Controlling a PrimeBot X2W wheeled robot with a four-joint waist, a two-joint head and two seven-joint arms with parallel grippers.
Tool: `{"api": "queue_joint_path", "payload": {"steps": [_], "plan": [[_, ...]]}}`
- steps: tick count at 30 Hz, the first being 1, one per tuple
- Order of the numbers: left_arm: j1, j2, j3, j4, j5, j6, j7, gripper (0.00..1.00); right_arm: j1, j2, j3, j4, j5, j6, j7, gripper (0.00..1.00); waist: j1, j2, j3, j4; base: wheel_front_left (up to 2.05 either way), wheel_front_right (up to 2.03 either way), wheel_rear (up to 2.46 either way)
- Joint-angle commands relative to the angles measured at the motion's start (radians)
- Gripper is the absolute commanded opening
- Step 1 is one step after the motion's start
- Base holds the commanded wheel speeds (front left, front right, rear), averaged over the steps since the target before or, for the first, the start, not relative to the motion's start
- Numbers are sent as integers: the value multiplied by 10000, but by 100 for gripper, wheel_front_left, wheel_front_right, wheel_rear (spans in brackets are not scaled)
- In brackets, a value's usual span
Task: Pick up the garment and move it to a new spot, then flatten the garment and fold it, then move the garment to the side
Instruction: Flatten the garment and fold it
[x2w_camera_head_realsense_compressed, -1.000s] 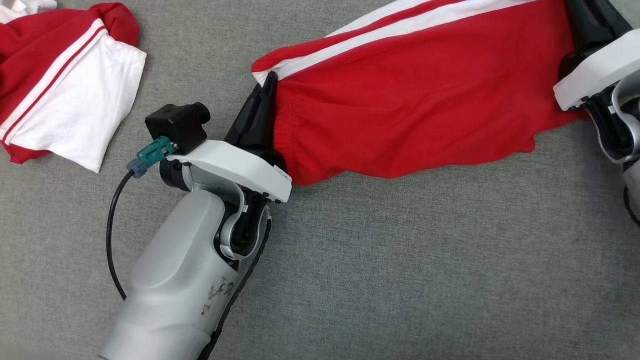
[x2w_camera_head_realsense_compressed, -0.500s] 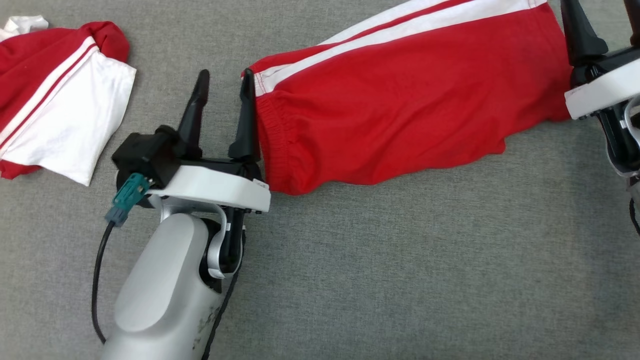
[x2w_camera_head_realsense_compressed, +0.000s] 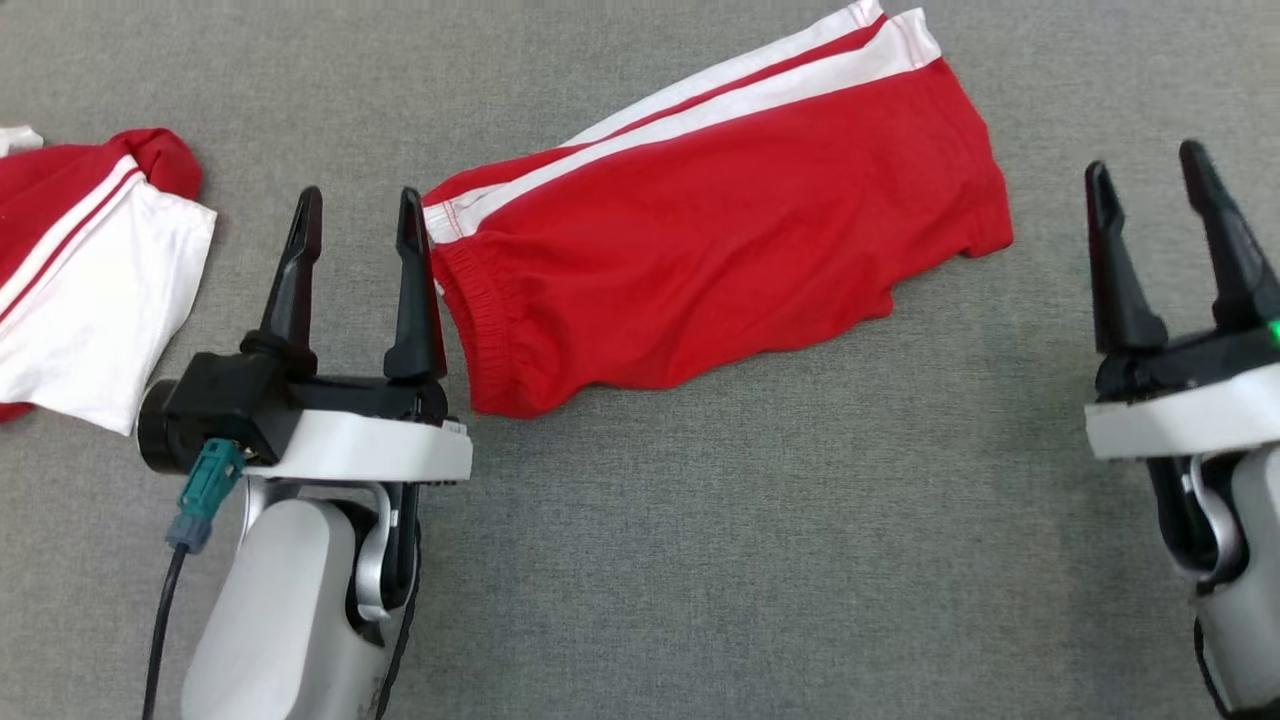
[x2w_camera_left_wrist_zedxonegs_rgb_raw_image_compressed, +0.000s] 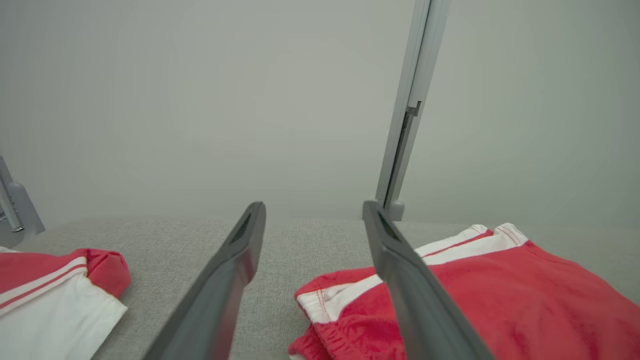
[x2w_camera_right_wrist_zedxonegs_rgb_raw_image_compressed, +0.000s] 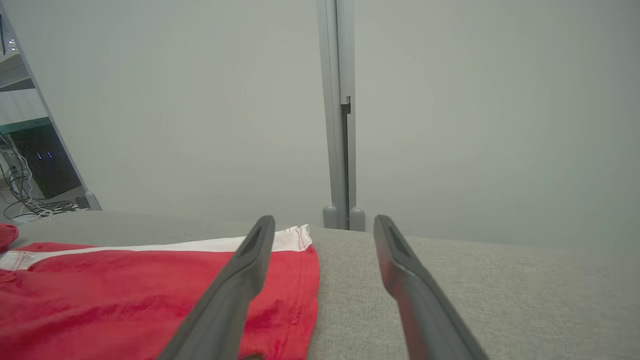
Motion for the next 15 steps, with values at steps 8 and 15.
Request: {"api": "queue_joint_path", "payload": {"steps": [8, 15], "plan": [[744, 186, 187, 747, 430, -246, -47, 100, 1847, 571, -537, -961, -496, 0, 352, 100, 0, 0, -695, -535, 0, 0, 0], [996, 159, 285, 976, 414, -312, -47, 100, 2276, 743, -643, -1332, -602, 0, 658, 100, 0, 0, -870, -615, 0, 0, 0]]}}
